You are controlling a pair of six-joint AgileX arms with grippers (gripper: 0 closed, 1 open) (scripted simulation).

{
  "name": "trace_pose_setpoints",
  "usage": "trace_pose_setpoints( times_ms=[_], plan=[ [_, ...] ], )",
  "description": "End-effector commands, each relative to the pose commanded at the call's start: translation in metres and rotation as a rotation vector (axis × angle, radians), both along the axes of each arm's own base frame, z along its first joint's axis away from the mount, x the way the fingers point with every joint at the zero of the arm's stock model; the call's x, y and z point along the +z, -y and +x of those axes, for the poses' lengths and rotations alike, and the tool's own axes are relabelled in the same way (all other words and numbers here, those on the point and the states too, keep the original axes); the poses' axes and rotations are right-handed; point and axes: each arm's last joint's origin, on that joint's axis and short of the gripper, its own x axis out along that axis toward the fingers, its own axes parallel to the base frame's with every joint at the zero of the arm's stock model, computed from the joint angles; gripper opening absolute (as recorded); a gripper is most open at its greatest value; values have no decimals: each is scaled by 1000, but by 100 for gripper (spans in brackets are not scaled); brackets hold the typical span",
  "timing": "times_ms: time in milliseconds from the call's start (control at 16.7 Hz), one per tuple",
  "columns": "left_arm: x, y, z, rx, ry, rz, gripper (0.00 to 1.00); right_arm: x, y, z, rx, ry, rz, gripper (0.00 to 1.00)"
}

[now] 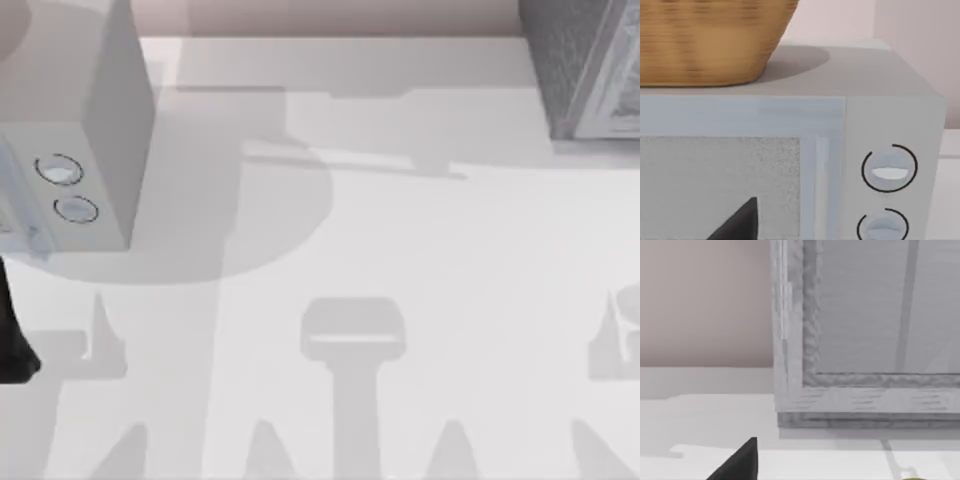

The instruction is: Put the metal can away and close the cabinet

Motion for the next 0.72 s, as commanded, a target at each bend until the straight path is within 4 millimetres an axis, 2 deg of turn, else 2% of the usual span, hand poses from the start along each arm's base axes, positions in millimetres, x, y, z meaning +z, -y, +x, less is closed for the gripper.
trace_pose_setpoints(
  times_ms=[180,420,600,720],
  plan=[
    [0,0,0,0,0,0,100,2,0,0,-5,9,-1,100],
    [0,0,0,0,0,0,100,23,4,1,-46,105,-21,100],
    [0,0,0,0,0,0,100,34,7,8,-54,143,-42,100],
    [0,0,0,0,0,0,100,34,8,17,-45,136,-54,100]
  ],
)
